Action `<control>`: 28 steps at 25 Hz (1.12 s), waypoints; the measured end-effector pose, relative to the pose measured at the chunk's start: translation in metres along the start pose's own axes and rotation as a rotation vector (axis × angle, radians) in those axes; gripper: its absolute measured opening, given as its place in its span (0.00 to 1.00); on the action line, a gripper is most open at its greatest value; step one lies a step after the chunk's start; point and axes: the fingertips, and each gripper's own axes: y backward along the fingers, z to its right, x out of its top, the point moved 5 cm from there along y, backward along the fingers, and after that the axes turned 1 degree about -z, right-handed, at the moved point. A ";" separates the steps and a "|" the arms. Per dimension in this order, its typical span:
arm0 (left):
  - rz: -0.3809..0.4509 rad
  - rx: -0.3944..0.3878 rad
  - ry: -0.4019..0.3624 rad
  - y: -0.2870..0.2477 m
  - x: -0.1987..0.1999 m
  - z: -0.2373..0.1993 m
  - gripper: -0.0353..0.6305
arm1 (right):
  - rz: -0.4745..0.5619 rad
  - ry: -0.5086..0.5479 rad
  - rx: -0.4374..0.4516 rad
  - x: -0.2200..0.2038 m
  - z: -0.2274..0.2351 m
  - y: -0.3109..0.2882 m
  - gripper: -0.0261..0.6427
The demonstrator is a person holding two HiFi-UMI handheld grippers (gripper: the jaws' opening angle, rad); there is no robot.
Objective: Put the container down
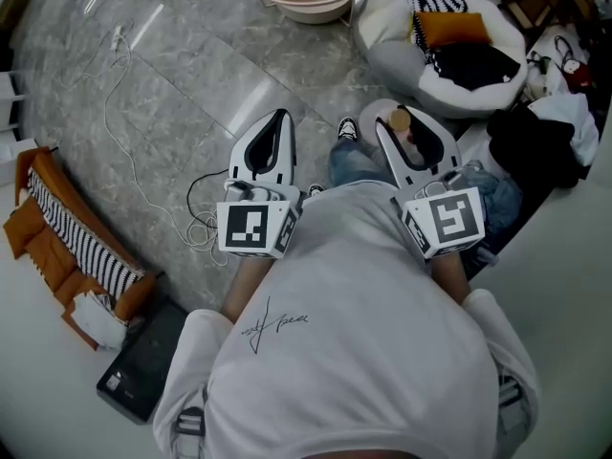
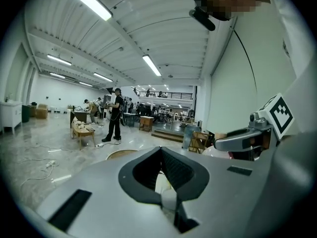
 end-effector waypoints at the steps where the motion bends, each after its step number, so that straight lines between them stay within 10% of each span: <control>1: -0.003 0.000 -0.005 -0.009 0.003 0.000 0.08 | 0.000 0.001 0.003 0.003 0.008 -0.005 0.26; 28: -0.046 -0.038 -0.007 -0.139 0.033 0.026 0.08 | 0.034 -0.047 0.112 0.022 0.123 -0.074 0.26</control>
